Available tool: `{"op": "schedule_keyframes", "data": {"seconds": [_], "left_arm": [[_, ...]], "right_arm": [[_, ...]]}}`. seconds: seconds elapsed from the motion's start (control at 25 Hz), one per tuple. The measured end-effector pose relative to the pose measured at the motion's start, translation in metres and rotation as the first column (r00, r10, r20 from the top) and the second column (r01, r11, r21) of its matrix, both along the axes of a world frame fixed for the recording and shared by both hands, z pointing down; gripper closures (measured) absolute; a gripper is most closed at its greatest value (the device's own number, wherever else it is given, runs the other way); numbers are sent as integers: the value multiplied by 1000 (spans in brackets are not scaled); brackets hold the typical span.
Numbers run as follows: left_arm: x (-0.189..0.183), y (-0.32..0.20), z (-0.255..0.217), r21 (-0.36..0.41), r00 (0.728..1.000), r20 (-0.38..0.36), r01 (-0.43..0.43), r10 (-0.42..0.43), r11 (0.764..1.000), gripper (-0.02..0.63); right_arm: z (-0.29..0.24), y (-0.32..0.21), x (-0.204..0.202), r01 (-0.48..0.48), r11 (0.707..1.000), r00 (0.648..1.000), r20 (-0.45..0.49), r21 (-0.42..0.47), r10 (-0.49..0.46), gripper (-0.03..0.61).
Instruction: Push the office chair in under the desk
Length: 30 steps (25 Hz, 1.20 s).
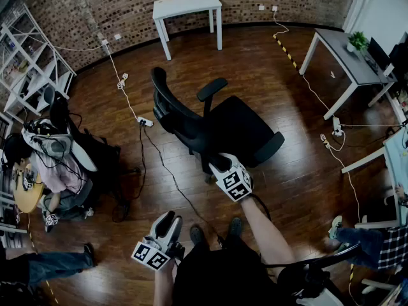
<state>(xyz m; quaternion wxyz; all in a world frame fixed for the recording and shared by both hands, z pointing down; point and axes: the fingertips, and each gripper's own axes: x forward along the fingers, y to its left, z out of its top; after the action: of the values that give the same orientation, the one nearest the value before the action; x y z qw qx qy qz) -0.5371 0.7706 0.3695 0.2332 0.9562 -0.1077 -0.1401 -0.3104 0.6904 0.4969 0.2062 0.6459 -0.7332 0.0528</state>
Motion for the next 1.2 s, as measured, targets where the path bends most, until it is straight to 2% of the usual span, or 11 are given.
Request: {"op": "schedule_keyframes", "data": {"seconds": [0.12, 0.2, 0.4, 0.52, 0.64, 0.72, 0.8, 0.92, 1.04, 1.12, 1.2], "left_arm": [[-52, -26, -7, 14, 1000, -8, -18, 18, 1000, 393], [-76, -42, -9, 21, 999, -8, -34, 35, 999, 393], [-97, -65, 6, 6, 997, -7, -77, 77, 997, 393], [-96, -66, 21, -11, 995, 4, -103, 103, 995, 393], [-98, -73, 37, 5, 993, 33, -114, 114, 993, 393], [-97, -83, 36, 54, 991, 63, -122, 119, 991, 387], [-92, -104, 19, 138, 989, 90, -126, 114, 982, 337], [-90, -160, -19, 297, 992, 126, -62, 25, 953, 209], [-36, -202, -46, 407, 978, 196, -13, -74, 913, 138], [22, -223, -36, 394, 957, 282, -46, -73, 918, 103], [59, -242, -4, 320, 930, 367, -144, 18, 936, 90]], "right_arm": [[18, 7, -36, 28, 999, 999, 33, -20, -27, 430], [27, 16, -40, 38, 999, 997, 75, -29, -36, 414], [42, 60, 20, -42, 997, 981, 185, -64, 53, 304], [40, 113, 65, -187, 978, 960, 196, -87, 201, 327], [12, 150, 73, -323, 946, 900, 311, 8, 305, 394], [-20, 158, 57, -374, 923, 874, 367, 93, 317, 394], [-58, 156, 36, -416, 892, 859, 400, 178, 321, 374], [-102, 122, -8, -423, 863, 852, 447, 276, 274, 328], [-122, 104, -11, -400, 870, 866, 430, 286, 256, 291], [-118, 97, 5, -379, 887, 876, 409, 264, 253, 290], [-100, 80, 3, -363, 902, 883, 397, 234, 252, 290]]}}
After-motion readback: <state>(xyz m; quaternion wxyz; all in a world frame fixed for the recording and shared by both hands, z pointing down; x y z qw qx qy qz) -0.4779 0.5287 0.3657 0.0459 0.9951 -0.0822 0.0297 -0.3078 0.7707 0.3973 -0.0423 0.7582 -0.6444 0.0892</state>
